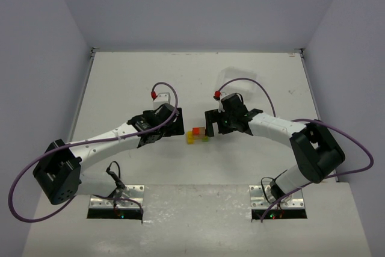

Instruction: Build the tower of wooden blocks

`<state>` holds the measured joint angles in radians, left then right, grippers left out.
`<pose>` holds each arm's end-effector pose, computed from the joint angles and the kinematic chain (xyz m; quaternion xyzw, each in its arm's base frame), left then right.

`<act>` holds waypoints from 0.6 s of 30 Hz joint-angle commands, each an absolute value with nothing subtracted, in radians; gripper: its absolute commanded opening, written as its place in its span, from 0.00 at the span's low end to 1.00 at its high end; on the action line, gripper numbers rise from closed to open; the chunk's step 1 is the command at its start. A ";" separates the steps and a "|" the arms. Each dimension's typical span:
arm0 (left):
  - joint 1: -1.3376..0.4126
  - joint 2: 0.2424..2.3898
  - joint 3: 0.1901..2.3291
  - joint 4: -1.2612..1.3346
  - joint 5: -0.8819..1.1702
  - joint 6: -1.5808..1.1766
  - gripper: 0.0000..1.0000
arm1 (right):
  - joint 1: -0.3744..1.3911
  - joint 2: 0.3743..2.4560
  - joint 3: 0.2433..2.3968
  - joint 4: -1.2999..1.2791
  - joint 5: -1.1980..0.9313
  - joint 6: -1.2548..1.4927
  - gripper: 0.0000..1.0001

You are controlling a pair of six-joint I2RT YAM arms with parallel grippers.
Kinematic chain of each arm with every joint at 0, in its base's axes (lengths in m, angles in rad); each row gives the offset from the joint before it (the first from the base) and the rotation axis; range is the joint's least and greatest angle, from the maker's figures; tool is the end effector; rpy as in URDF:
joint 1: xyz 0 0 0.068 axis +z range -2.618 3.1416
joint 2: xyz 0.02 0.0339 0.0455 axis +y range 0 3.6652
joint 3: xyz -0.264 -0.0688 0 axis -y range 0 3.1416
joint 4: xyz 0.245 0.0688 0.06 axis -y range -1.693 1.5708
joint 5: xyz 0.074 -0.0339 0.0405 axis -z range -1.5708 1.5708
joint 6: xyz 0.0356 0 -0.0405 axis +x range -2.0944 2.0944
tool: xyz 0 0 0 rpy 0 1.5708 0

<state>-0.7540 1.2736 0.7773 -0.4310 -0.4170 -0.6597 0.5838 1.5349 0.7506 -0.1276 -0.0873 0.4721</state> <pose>0.1926 -0.1611 0.2168 -0.0216 0.9302 -0.0516 0.3628 0.2431 0.1643 0.1602 -0.0669 0.9431 0.1985 0.2584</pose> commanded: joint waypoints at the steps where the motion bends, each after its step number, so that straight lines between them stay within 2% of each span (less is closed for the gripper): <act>1: -0.762 1.238 0.774 -0.439 -0.466 -0.695 1.00 | 0.589 1.513 0.771 -0.093 -0.086 0.483 0.99; 9: -0.706 1.239 0.769 -0.447 -0.486 -0.738 1.00 | 0.588 1.461 0.755 -0.109 -0.017 0.495 0.99; 18: -0.557 1.321 0.731 -0.208 -0.369 -0.654 1.00 | 0.578 1.332 0.682 -0.115 0.157 0.553 0.99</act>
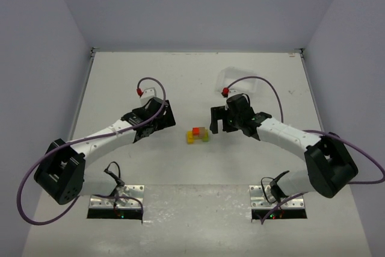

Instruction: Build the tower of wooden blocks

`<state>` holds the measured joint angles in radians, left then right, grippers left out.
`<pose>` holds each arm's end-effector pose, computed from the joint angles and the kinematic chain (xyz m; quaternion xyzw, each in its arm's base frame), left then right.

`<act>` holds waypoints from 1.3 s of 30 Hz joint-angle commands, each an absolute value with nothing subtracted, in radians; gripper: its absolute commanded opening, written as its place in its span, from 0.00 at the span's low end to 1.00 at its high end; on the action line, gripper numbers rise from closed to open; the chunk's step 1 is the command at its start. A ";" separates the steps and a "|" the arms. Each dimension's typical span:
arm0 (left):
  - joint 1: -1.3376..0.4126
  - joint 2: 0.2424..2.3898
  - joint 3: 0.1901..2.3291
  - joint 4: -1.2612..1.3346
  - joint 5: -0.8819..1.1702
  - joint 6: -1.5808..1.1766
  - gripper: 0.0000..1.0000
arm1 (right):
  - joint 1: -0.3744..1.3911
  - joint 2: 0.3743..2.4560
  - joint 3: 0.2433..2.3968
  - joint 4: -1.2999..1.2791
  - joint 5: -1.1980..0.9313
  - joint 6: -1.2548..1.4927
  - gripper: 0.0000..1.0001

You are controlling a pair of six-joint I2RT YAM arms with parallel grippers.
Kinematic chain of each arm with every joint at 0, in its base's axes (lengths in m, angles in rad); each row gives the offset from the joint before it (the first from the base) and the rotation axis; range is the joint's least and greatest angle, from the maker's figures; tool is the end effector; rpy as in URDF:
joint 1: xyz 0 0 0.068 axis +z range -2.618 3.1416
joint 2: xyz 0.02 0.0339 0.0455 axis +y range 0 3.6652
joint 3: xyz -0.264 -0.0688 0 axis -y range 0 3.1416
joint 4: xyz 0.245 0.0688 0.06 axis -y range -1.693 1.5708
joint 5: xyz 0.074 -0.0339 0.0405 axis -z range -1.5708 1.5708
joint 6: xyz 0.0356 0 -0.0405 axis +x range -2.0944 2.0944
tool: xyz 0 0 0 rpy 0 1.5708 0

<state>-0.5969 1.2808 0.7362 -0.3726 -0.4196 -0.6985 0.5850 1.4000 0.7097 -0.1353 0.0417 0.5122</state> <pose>0.2149 -0.1285 0.2063 -0.1138 0.9217 -0.0321 0.3694 0.2314 0.1515 0.1834 -0.0263 0.9308 0.1732 0.3207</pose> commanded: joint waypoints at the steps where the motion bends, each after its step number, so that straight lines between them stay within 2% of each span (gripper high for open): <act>1: -0.551 1.339 0.733 -0.189 -0.369 -0.649 1.00 | 0.577 1.321 0.675 -0.114 0.170 0.555 0.99; 4: -0.525 1.414 0.750 -0.162 -0.359 -0.630 0.99 | 0.567 1.287 0.656 -0.117 0.194 0.561 0.99; 8: -0.493 1.518 0.783 -0.172 -0.353 -0.634 0.92 | 0.539 1.268 0.641 -0.119 0.198 0.571 0.99; 16: -0.492 1.603 0.801 -0.169 -0.353 -0.632 0.71 | 0.517 1.252 0.632 -0.121 0.201 0.572 0.99; 17: -0.492 1.620 0.806 -0.164 -0.354 -0.631 0.65 | 0.516 1.250 0.631 -0.121 0.201 0.572 0.99; 20: -0.492 1.652 0.821 -0.163 -0.358 -0.626 0.56 | 0.512 1.245 0.625 -0.123 0.204 0.569 0.99; 23: -0.492 1.681 0.839 -0.177 -0.361 -0.626 0.39 | 0.503 1.238 0.619 -0.121 0.209 0.566 0.99; 25: -0.492 1.684 0.845 -0.183 -0.357 -0.627 0.23 | 0.499 1.232 0.616 -0.121 0.206 0.564 0.99; 28: -0.492 1.656 0.839 -0.188 -0.353 -0.618 0.04 | 0.481 1.231 0.613 -0.120 0.187 0.562 0.99; 29: -0.492 1.643 0.838 -0.189 -0.353 -0.609 0.00 | 0.476 1.233 0.611 -0.120 0.181 0.561 0.99; 36: -0.494 1.483 0.838 -0.177 -0.350 -0.483 0.00 | 0.320 1.297 0.603 -0.070 0.010 0.561 0.99; 39: -0.494 1.407 0.817 -0.114 -0.321 -0.433 0.00 | 0.313 1.291 0.597 -0.031 0.005 0.529 0.99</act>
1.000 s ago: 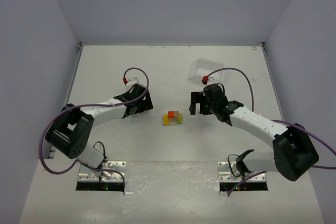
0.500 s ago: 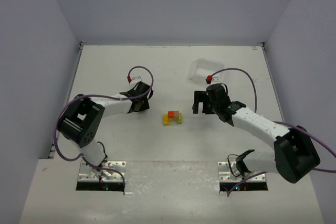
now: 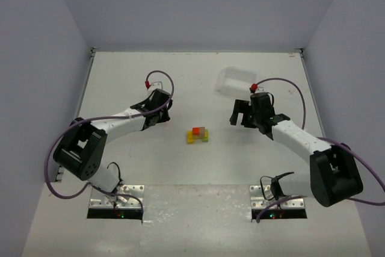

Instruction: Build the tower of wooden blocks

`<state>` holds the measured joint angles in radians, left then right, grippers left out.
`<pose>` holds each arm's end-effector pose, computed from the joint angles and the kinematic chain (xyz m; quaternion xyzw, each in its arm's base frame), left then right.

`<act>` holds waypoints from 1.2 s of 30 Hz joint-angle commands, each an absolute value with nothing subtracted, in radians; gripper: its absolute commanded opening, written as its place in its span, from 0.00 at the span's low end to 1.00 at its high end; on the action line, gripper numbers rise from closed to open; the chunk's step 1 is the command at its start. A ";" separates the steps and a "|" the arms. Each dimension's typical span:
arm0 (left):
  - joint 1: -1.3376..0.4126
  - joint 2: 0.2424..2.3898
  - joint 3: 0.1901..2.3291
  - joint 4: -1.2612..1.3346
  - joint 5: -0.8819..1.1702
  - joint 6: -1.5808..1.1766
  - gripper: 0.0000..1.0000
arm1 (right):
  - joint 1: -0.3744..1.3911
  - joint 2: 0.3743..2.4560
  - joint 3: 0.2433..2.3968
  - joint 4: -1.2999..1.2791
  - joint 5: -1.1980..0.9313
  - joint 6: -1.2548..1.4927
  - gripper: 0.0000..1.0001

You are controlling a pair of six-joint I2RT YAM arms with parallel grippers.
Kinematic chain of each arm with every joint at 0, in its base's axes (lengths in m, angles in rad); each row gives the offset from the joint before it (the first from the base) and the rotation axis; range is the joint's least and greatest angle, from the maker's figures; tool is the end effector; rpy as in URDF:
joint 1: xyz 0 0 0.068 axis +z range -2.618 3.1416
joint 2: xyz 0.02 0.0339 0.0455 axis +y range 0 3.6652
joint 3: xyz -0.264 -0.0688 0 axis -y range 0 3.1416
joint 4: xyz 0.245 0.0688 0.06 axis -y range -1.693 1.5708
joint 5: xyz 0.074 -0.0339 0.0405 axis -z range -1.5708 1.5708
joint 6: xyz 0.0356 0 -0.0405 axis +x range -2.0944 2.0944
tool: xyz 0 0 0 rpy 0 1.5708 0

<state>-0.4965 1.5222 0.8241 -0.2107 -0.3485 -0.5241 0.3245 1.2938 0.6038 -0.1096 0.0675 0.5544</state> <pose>0.2691 -0.1320 0.1809 -0.0692 0.9305 -0.0133 0.3594 0.2389 0.0778 0.1792 0.1188 0.9185 0.1316 0.3535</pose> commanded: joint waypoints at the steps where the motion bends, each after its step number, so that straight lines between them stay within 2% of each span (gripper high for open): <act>1: -0.495 1.358 0.792 -0.089 -0.283 -0.399 0.00 | 0.313 1.282 0.590 -0.009 0.005 0.514 0.99; 5: -0.498 1.240 0.708 0.079 -0.139 -0.328 0.00 | 0.313 1.266 0.585 0.040 0.000 0.476 0.99; 9: -0.510 1.118 0.579 0.274 0.084 -0.255 0.00 | 0.313 1.257 0.612 0.048 -0.094 0.426 0.99; 12: -0.524 1.049 0.492 0.406 0.299 -0.194 0.00 | 0.314 1.262 0.675 0.028 -0.244 0.398 0.99; 17: -0.535 1.062 0.472 0.500 0.607 -0.091 0.00 | 0.332 1.232 0.732 0.046 -0.591 0.330 0.99; 20: -0.547 1.091 0.477 0.502 0.731 -0.047 0.00 | 0.428 1.182 0.778 0.007 -0.645 0.223 0.99; 23: -0.565 1.092 0.474 0.503 0.755 -0.019 0.00 | 0.539 1.160 0.840 -0.047 -0.561 0.161 0.99; 27: -0.587 1.074 0.472 0.514 0.761 -0.014 0.00 | 0.563 1.195 0.903 -0.039 -0.600 0.283 0.99; 32: -0.595 1.057 0.471 0.510 0.750 -0.012 0.00 | 0.565 1.244 0.959 -0.069 -0.689 0.382 0.86; 36: -0.597 1.039 0.463 0.515 0.735 -0.018 0.00 | 0.572 1.261 0.977 -0.113 -0.680 0.408 0.79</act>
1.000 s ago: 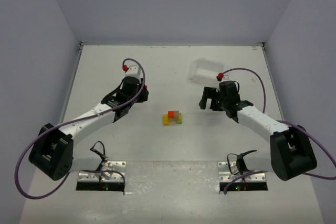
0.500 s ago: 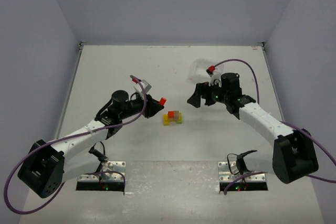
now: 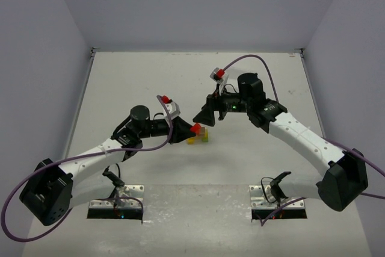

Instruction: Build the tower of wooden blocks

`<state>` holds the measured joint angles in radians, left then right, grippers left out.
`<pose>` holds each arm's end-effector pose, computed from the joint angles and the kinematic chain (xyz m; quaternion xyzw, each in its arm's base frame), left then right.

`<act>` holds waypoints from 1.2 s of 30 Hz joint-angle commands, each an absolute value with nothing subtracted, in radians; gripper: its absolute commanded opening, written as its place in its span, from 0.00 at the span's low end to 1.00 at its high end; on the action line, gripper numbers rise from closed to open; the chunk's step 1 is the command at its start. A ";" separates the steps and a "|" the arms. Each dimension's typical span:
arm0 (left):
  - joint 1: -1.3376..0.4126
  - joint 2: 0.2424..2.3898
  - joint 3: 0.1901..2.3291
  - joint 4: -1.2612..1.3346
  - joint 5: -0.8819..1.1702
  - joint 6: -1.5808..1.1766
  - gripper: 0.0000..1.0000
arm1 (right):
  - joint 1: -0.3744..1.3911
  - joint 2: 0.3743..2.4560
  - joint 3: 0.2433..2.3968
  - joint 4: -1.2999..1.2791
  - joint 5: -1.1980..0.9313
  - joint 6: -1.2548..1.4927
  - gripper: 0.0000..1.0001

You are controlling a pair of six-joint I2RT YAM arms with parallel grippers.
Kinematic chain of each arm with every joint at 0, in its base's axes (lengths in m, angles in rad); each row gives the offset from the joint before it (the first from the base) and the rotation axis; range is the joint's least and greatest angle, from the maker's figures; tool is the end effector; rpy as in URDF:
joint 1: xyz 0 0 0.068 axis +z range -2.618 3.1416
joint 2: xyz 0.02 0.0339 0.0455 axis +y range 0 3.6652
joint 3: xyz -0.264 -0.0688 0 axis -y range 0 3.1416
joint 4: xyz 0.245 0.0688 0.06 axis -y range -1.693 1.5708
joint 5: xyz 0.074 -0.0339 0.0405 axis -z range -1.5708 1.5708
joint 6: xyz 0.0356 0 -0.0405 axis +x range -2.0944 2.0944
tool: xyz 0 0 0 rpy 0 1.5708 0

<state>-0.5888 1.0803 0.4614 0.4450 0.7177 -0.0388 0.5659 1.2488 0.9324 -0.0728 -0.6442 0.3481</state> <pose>0.1777 -0.1468 0.2357 0.4121 0.6288 -0.4417 0.4896 0.2272 0.1697 0.3058 -0.2609 0.7640 0.4691 0.3581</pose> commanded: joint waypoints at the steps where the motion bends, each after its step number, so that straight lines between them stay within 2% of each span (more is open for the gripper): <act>1: -0.597 1.030 0.462 0.520 0.729 -0.024 0.00 | 0.572 1.259 0.976 -0.122 -0.677 0.416 0.78; 5: -0.598 0.995 0.438 0.538 0.689 -0.034 0.00 | 0.580 1.257 0.961 -0.129 -0.691 0.440 0.75; 11: -0.597 0.944 0.415 0.549 0.660 -0.041 0.00 | 0.599 1.246 0.926 -0.089 -0.712 0.475 0.61; 19: -0.598 0.939 0.411 0.543 0.638 -0.048 0.00 | 0.638 1.250 0.925 -0.058 -0.750 0.466 0.59; 22: -0.598 0.935 0.411 0.542 0.645 -0.046 0.00 | 0.643 1.244 0.923 -0.059 -0.729 0.466 0.47; 23: -0.597 0.931 0.410 0.543 0.649 -0.046 0.00 | 0.646 1.243 0.923 -0.060 -0.720 0.465 0.39; 25: -0.598 0.928 0.408 0.543 0.639 -0.046 0.00 | 0.647 1.245 0.926 -0.065 -0.722 0.461 0.30; 26: -0.598 0.928 0.408 0.543 0.635 -0.046 0.00 | 0.647 1.246 0.928 -0.069 -0.721 0.460 0.28; 30: -0.598 0.927 0.413 0.530 0.634 -0.058 0.00 | 0.657 1.256 0.937 -0.093 -0.697 0.441 0.01; 32: -0.598 0.927 0.425 0.514 0.611 -0.070 0.32 | 0.660 1.252 0.937 -0.104 -0.668 0.421 0.00; 33: -0.598 0.925 0.428 0.502 0.604 -0.072 0.43 | 0.661 1.247 0.936 -0.107 -0.642 0.415 0.00; 36: -0.598 0.920 0.426 0.499 0.612 -0.077 0.55 | 0.664 1.231 0.931 -0.109 -0.587 0.401 0.00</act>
<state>-0.5905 0.9410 0.4084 0.4710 0.6183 -0.0709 0.6516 1.2633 0.9165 -0.1210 -0.6484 0.4346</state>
